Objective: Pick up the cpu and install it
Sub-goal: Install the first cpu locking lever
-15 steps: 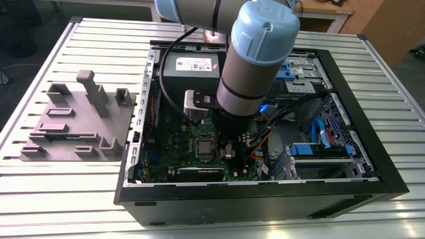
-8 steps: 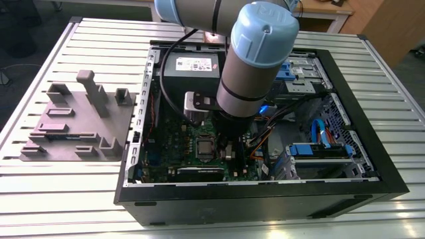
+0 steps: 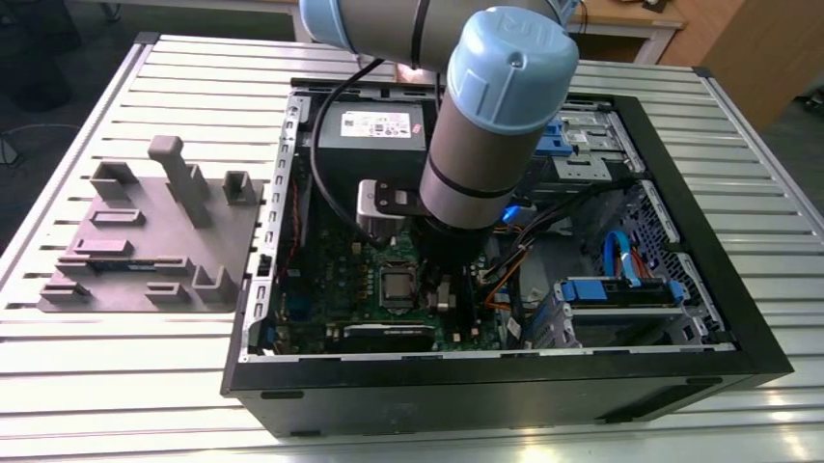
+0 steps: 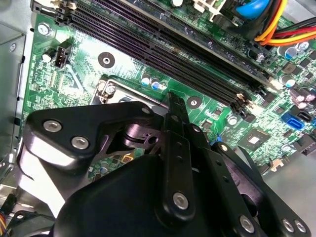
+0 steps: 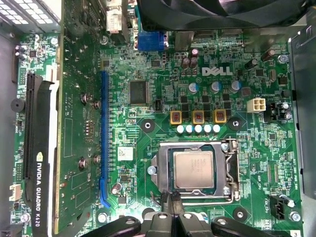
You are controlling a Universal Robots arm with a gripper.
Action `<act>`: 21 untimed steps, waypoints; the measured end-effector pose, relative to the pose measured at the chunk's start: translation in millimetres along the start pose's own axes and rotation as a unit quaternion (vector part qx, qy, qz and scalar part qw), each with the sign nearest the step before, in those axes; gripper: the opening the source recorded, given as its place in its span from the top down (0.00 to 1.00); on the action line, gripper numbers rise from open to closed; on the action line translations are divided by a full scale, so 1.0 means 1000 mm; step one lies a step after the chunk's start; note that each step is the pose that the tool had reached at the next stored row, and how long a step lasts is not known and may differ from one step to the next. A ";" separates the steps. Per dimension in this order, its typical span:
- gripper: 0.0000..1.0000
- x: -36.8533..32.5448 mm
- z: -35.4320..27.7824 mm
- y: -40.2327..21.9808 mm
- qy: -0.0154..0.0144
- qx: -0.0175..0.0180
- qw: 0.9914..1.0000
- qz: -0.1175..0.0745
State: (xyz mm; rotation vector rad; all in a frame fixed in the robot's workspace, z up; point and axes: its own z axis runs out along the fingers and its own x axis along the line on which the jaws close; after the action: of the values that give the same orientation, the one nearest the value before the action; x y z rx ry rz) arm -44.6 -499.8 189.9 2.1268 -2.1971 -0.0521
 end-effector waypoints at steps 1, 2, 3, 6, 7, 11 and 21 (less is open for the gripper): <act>0.90 0.0000 0.0004 -0.0001 0.000 0.000 1.000 0.000; 0.90 0.0000 0.0008 -0.0002 0.000 0.000 1.000 0.000; 0.90 0.0000 0.0011 -0.0003 0.000 0.000 1.000 0.000; 0.90 -0.0001 0.0017 -0.0009 0.000 0.000 1.000 0.000; 0.90 -0.0001 0.0018 -0.0013 -0.001 0.000 1.000 0.000; 0.90 -0.0002 0.0019 -0.0031 -0.001 0.000 1.000 0.000; 0.90 -0.0003 0.0012 -0.0057 -0.002 0.000 1.000 -0.001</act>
State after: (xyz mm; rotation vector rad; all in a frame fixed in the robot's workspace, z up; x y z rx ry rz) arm -39.0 -499.7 188.3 2.1308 -2.1964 -0.0554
